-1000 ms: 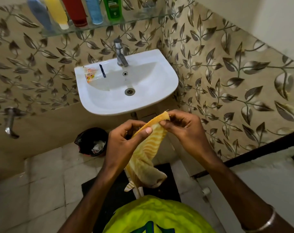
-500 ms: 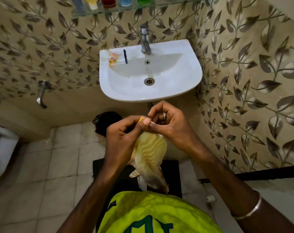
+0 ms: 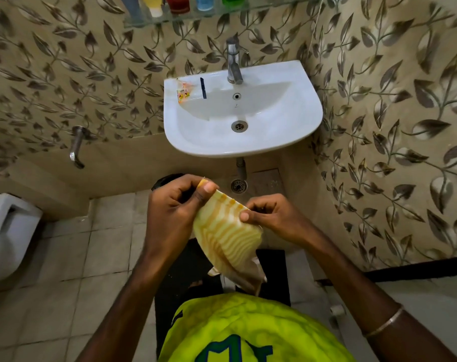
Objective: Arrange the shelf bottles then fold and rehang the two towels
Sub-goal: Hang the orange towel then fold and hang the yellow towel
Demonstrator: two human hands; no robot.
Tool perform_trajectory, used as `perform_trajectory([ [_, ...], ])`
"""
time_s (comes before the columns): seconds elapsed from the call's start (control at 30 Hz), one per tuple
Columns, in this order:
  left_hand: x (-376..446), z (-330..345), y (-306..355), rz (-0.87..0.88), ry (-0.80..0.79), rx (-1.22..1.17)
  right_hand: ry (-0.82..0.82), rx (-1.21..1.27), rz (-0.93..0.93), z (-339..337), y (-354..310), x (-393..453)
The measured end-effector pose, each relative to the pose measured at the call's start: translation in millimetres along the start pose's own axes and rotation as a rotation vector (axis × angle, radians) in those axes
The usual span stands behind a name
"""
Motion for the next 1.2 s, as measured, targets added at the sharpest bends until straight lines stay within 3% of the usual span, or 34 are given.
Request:
perform_trajectory([
  [0.1, -3.3, -12.4, -4.7, 0.001, 0.047, 0.046, 0.055, -0.014, -0.011, -4.7, 11.2, -5.3],
  [0.23, -10.2, -23.1, -14.3, 0.064, 0.14, 0.289, 0.197, -0.046, -0.031, -6.8, 8.6, -5.9],
  [0.33, -14.3, -14.7, -17.3, 0.15, 0.111, 0.434, 0.248, -0.086, -0.059, 2.0, 0.9, -0.1],
  [0.4, -16.0, -2.5, -24.3, 0.111, 0.02, 0.455, 0.224, -0.119, -0.088, 11.7, -5.9, 2.7],
  [0.57, -12.9, 22.2, -34.9, 0.032, -0.387, 0.412, 0.083, -0.294, -0.128, 27.6, -22.4, 7.1],
  [0.63, -12.6, 21.8, -36.5, -0.012, -0.458, 0.413, 0.06, -0.316, -0.134, 28.7, -24.2, 6.9],
  [0.93, -17.9, 5.0, -21.4, -0.055, -0.358, 0.476, 0.038, -0.15, -0.07, 34.3, 1.9, -0.9],
  [1.2, -19.9, -31.7, -16.2, -0.095, -0.274, 0.483, 0.098, -0.181, 0.017, 19.2, 34.3, -7.3],
])
Point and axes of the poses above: each hand's wrist, its own x-axis towards the middle knuckle, its own z-axis out of the palm, y = z × x, the point moved 7 cm from there along x, towards the middle knuckle, and after that the axes turned 4 degrees about -y, right-handed, at the moved point
